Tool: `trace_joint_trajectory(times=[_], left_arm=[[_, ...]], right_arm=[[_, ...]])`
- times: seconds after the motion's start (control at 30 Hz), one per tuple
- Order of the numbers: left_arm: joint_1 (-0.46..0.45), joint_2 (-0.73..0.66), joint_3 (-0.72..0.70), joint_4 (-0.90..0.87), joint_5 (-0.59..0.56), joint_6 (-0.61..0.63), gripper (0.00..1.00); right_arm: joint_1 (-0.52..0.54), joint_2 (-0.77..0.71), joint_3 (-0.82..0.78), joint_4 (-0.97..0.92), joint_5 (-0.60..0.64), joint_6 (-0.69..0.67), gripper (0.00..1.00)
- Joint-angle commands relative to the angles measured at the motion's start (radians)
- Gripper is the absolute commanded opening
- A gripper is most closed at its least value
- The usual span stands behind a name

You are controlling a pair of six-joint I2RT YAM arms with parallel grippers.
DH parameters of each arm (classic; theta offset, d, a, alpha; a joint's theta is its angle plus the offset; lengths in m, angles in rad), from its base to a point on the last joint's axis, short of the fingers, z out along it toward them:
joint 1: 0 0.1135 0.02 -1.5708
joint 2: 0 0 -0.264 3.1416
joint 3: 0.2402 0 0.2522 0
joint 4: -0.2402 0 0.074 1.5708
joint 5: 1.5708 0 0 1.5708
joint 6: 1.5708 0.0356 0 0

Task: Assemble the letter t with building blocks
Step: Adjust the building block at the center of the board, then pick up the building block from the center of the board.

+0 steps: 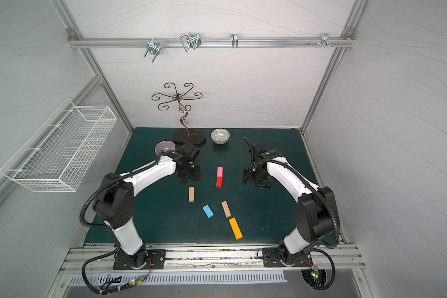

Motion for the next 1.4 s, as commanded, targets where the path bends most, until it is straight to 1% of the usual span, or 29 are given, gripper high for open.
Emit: trace_joint_trajectory(times=[0.0,0.17,0.3,0.53,0.67,0.87,0.9,1.03,1.17,1.2,1.3,1.37], left_arm=[[-0.009,-0.044,-0.08,-0.01,-0.023,-0.007,0.5],[-0.019,-0.044,-0.154,0.037,0.003,-0.066,0.48],[-0.037,-0.022,-0.141,0.013,-0.014,-0.081,0.52],[-0.05,0.035,-0.162,0.069,0.016,-0.104,0.54],[-0.05,0.072,-0.157,0.076,0.019,-0.103,0.53],[-0.05,0.07,-0.17,0.082,0.026,-0.105,0.49],[-0.05,0.07,-0.17,0.08,0.026,-0.105,0.47],[-0.05,0.078,-0.173,0.074,0.019,-0.095,0.32],[-0.051,0.084,-0.168,0.064,0.025,-0.081,0.22],[-0.05,0.082,-0.162,0.058,0.03,-0.073,0.17],[-0.05,0.083,-0.103,-0.001,0.031,-0.028,0.09],[-0.049,0.086,-0.037,-0.057,0.012,0.027,0.08]], right_arm=[[-0.005,-0.004,-0.019,0.014,-0.026,-0.001,0.85],[-0.005,-0.01,-0.019,0.015,-0.031,-0.004,0.85],[-0.004,-0.018,-0.014,-0.002,-0.025,-0.017,0.86],[-0.003,-0.026,-0.019,0.0,-0.031,-0.014,0.86],[-0.003,-0.028,-0.013,-0.005,-0.029,-0.015,0.86],[-0.003,-0.029,-0.014,-0.003,-0.028,-0.012,0.86],[-0.003,-0.028,-0.017,-0.001,-0.028,-0.011,0.86],[-0.001,-0.03,-0.02,0.006,-0.035,-0.006,0.86],[-0.001,-0.037,-0.02,0.004,-0.028,-0.006,0.86],[-0.001,-0.038,-0.02,0.003,-0.028,-0.006,0.86],[-0.001,-0.038,-0.02,0.003,-0.029,-0.007,0.86],[-0.003,-0.038,-0.02,0.006,-0.031,-0.006,0.86]])
